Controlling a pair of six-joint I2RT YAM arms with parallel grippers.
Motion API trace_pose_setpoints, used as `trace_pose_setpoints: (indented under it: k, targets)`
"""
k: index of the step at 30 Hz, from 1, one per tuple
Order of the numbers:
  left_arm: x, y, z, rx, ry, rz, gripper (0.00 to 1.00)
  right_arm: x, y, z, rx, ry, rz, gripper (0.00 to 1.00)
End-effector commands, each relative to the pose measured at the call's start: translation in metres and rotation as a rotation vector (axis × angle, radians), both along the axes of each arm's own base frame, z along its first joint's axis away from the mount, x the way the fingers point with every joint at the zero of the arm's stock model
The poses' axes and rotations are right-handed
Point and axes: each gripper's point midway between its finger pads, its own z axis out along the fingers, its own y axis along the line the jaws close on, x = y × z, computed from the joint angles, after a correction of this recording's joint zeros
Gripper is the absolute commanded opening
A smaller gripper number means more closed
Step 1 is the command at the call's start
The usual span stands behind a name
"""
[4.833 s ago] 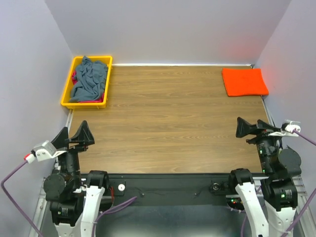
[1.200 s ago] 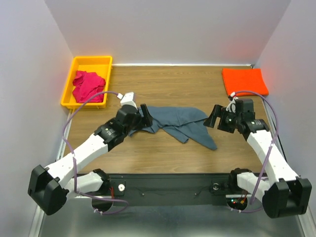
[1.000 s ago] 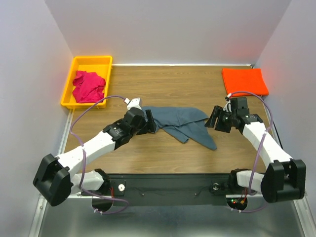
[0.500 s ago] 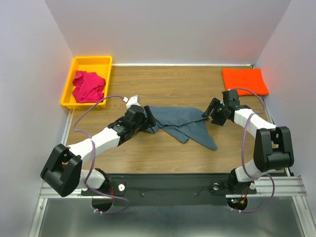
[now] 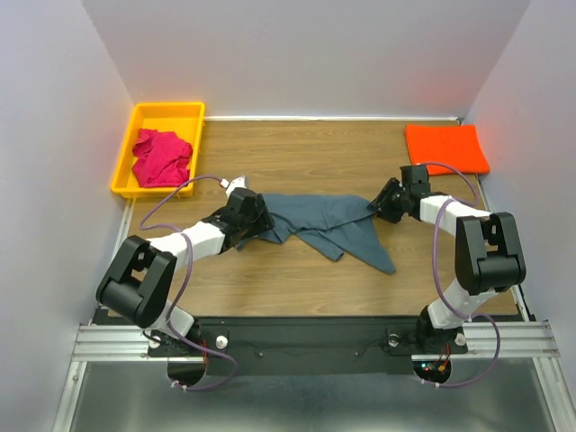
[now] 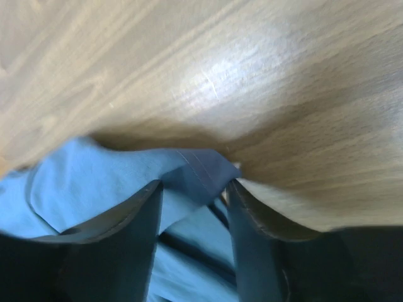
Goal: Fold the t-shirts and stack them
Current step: Flatten the tshirt out
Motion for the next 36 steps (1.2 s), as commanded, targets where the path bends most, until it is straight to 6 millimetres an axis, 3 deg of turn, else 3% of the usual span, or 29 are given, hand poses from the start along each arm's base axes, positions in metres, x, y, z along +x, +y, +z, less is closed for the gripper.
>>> trace_pose_setpoints:
  k: [1,3,4,7,8,11,14,16,17,19,20,21,22,23,24,25,26,27,28,29,30,31,32,33,34,35,36]
  targets:
    - [0.021,-0.002,0.013,-0.009,-0.052,-0.011,0.66,0.031,-0.009,0.018,-0.017,-0.114,-0.048,0.44]
    - [0.026,0.000,0.010,0.004,-0.049,-0.011,0.58,0.033,-0.010,0.018,-0.030,-0.122,-0.047,0.33]
    - [0.031,0.000,0.011,0.009,-0.052,-0.010,0.53,0.035,-0.011,0.019,-0.035,-0.127,-0.048,0.20]
    - [0.040,0.002,0.010,0.027,-0.055,-0.017,0.39,0.038,-0.011,0.027,-0.045,-0.150,-0.029,0.01]
    - [0.047,-0.001,0.010,0.030,-0.057,-0.020,0.31,0.041,-0.011,0.033,-0.049,-0.170,-0.016,0.01]
    - [0.060,-0.002,0.011,0.058,-0.060,-0.037,0.26,0.046,-0.011,0.054,-0.063,-0.230,0.006,0.01]
    - [0.092,-0.011,0.020,0.067,-0.084,-0.053,0.10,0.049,-0.008,0.088,-0.082,-0.307,0.066,0.01]
    - [0.106,-0.016,0.026,0.063,-0.088,-0.065,0.08,0.052,-0.005,0.113,-0.082,-0.339,0.093,0.01]
    - [0.128,-0.021,0.040,0.057,-0.123,-0.065,0.08,0.050,0.000,0.129,-0.075,-0.370,0.129,0.01]
    - [0.147,-0.025,0.055,0.053,-0.134,-0.073,0.08,0.048,0.006,0.157,-0.055,-0.400,0.164,0.01]
    - [0.171,-0.032,0.082,0.041,-0.191,-0.072,0.08,0.040,0.016,0.176,-0.017,-0.427,0.204,0.01]
    - [0.180,-0.035,0.097,0.037,-0.216,-0.074,0.08,0.037,0.021,0.188,0.006,-0.445,0.220,0.01]
    - [0.182,-0.041,0.107,0.022,-0.211,-0.097,0.08,0.033,0.033,0.205,0.030,-0.475,0.250,0.01]
    - [0.196,-0.046,0.140,0.003,-0.273,-0.096,0.08,0.028,0.042,0.214,0.047,-0.486,0.271,0.01]
    - [0.198,-0.046,0.153,0.002,-0.289,-0.099,0.08,0.019,0.052,0.224,0.062,-0.494,0.291,0.01]
    - [0.200,-0.046,0.166,-0.006,-0.311,-0.096,0.09,0.009,0.076,0.231,0.080,-0.502,0.343,0.01]
    - [0.199,-0.044,0.191,-0.020,-0.355,-0.091,0.13,0.003,0.089,0.236,0.097,-0.501,0.356,0.01]
    - [0.196,-0.041,0.200,-0.023,-0.370,-0.088,0.17,-0.004,0.104,0.239,0.113,-0.501,0.381,0.01]
    - [0.191,-0.039,0.208,-0.028,-0.381,-0.087,0.21,-0.021,0.135,0.238,0.137,-0.492,0.447,0.01]
    - [0.177,-0.031,0.219,-0.028,-0.395,-0.082,0.28,-0.027,0.150,0.236,0.146,-0.477,0.447,0.01]
    - [0.170,-0.024,0.222,-0.025,-0.401,-0.074,0.33,-0.035,0.166,0.235,0.151,-0.469,0.469,0.01]
    - [0.161,-0.018,0.223,-0.017,-0.405,-0.067,0.38,-0.057,0.200,0.225,0.160,-0.442,0.541,0.01]
    - [0.153,-0.007,0.225,0.001,-0.411,-0.037,0.43,-0.068,0.217,0.221,0.162,-0.429,0.564,0.01]
    - [0.130,0.007,0.223,0.013,-0.409,-0.024,0.52,-0.073,0.230,0.216,0.160,-0.421,0.551,0.01]
    - [0.120,0.018,0.221,0.033,-0.412,0.004,0.58,-0.082,0.245,0.208,0.158,-0.404,0.569,0.01]
    - [0.097,0.035,0.217,0.052,-0.415,0.025,0.68,-0.102,0.272,0.193,0.157,-0.368,0.606,0.01]
    - [0.086,0.046,0.215,0.067,-0.416,0.048,0.72,-0.113,0.286,0.182,0.158,-0.343,0.632,0.01]
